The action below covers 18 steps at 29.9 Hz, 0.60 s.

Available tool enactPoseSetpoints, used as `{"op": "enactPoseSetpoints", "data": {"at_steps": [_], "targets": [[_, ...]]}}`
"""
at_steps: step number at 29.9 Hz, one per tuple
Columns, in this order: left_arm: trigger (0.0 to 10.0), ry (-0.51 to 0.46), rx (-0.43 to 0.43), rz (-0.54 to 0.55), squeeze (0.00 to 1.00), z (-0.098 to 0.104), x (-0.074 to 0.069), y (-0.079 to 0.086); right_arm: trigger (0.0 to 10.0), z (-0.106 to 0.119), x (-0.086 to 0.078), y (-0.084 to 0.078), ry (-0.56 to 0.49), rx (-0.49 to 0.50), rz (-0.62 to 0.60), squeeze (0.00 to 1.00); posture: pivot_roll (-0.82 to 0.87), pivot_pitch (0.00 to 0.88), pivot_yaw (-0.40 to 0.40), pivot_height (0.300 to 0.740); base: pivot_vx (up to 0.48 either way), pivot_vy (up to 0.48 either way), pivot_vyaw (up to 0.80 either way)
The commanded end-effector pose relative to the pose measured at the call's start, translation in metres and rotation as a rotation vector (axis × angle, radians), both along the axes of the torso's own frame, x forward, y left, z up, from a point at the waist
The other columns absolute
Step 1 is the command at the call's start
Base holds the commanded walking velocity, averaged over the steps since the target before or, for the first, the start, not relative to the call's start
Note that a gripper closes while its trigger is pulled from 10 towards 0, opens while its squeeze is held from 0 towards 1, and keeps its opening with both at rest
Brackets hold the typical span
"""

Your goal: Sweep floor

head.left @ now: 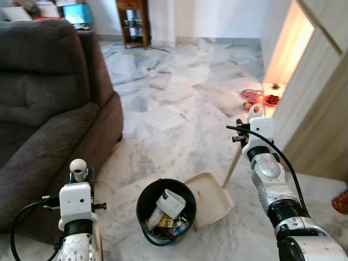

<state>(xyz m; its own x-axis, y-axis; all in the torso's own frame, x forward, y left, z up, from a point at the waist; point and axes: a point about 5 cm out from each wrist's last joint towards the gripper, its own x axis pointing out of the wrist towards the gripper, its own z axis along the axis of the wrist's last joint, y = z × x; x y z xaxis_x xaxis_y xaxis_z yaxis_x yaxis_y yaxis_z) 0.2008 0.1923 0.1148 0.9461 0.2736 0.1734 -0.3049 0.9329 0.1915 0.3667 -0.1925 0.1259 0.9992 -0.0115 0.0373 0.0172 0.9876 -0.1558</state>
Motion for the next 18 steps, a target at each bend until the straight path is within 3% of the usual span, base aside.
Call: {"op": "enactPoseSetpoints", "data": {"at_steps": [1, 6, 18], "targets": [[10.0, -0.037, 0.022, 0.009, 0.0, 0.0065, -0.0005, 0.0028, 10.0, 0.0127, 0.0047, 0.0047, -0.056, 0.0, 0.017, 0.0, -0.13, 0.054, 0.079, 0.74, 0.0, 0.0, 0.0], [10.0, -0.039, 0.022, 0.009, 0.0, 0.0068, -0.0002, 0.0027, 10.0, 0.0126, 0.005, 0.0048, -0.055, -0.006, 0.017, 0.0, -0.13, 0.054, 0.079, 0.74, 0.0, 0.0, 0.0], [10.0, -0.042, 0.021, 0.005, 0.0, 0.0066, 0.0002, 0.002, 10.0, 0.0101, 0.0045, 0.0075, -0.049, 0.004, 0.025, 0.0, -0.13, 0.042, 0.079, 0.74, -0.263, 0.0, 0.0]]}}
